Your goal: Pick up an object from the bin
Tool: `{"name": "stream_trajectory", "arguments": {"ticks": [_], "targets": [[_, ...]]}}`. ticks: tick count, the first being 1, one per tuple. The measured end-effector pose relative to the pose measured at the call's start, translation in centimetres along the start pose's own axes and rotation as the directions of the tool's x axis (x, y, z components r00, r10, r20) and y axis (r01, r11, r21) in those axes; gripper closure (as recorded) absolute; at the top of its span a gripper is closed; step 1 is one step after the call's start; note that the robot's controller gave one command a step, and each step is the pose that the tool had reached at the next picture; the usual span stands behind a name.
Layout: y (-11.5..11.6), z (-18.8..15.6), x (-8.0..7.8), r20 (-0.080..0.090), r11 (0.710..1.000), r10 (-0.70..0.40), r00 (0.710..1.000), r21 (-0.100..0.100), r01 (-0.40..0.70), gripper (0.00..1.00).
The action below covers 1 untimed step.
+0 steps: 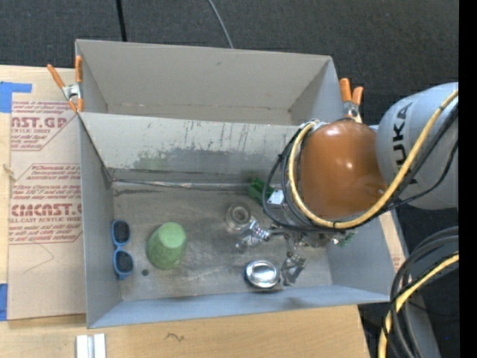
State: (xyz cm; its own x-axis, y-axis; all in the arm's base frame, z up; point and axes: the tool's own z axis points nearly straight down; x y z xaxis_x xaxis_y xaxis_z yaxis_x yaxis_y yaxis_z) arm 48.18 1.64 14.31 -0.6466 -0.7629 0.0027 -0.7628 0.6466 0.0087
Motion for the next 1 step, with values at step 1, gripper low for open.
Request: {"name": "stream_trajectory", "arguments": {"ticks": [1], "targets": [[0.38, 7.25, -0.83, 0.002, 0.895, -0.446, 0.895, 0.007, 0.446, 0.0]]}}
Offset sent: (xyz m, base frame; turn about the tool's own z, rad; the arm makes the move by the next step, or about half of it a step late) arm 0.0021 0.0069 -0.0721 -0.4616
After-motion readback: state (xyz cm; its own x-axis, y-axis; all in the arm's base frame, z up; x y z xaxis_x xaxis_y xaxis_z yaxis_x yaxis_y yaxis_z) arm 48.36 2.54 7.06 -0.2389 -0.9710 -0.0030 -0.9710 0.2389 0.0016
